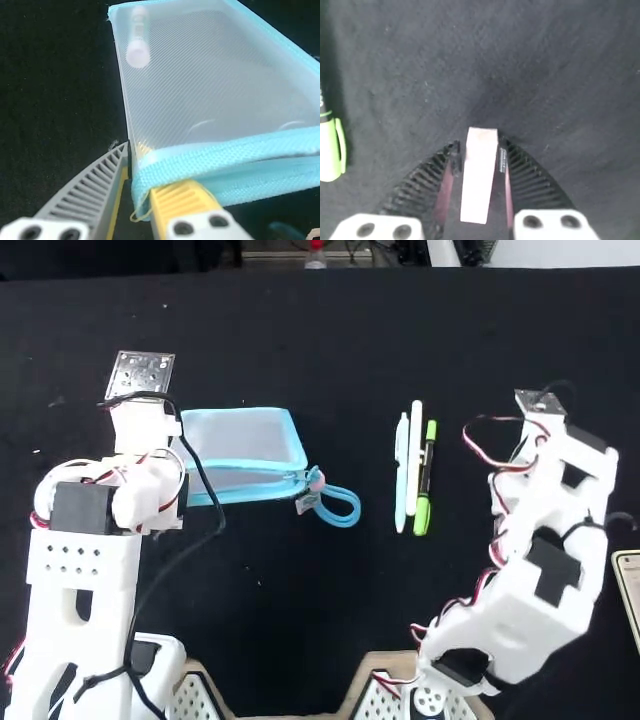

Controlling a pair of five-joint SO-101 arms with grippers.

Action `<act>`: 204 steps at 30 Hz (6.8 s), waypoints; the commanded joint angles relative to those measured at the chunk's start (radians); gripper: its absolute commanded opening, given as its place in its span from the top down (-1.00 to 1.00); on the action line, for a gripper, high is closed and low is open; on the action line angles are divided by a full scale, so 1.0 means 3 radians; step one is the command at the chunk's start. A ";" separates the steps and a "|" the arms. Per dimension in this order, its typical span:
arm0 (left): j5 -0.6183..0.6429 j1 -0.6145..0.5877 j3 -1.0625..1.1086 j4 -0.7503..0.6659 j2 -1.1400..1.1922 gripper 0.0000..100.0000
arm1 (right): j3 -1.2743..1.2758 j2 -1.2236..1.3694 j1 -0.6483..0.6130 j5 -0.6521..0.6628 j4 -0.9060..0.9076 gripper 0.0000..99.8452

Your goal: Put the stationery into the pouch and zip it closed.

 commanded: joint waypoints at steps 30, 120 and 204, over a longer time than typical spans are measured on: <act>0.0036 0.0013 0.0008 0.0031 -0.0015 0.94 | -0.0069 -0.1174 -0.0251 0.0061 0.0747 0.98; 0.0036 0.0018 0.0008 0.0041 -0.0015 0.94 | 0.3695 -0.5552 -0.4245 -0.1238 -0.3156 0.70; 0.0041 -0.0698 -0.0130 0.0015 -0.0015 0.94 | 0.2923 -0.2841 -0.2966 0.2803 0.0762 0.65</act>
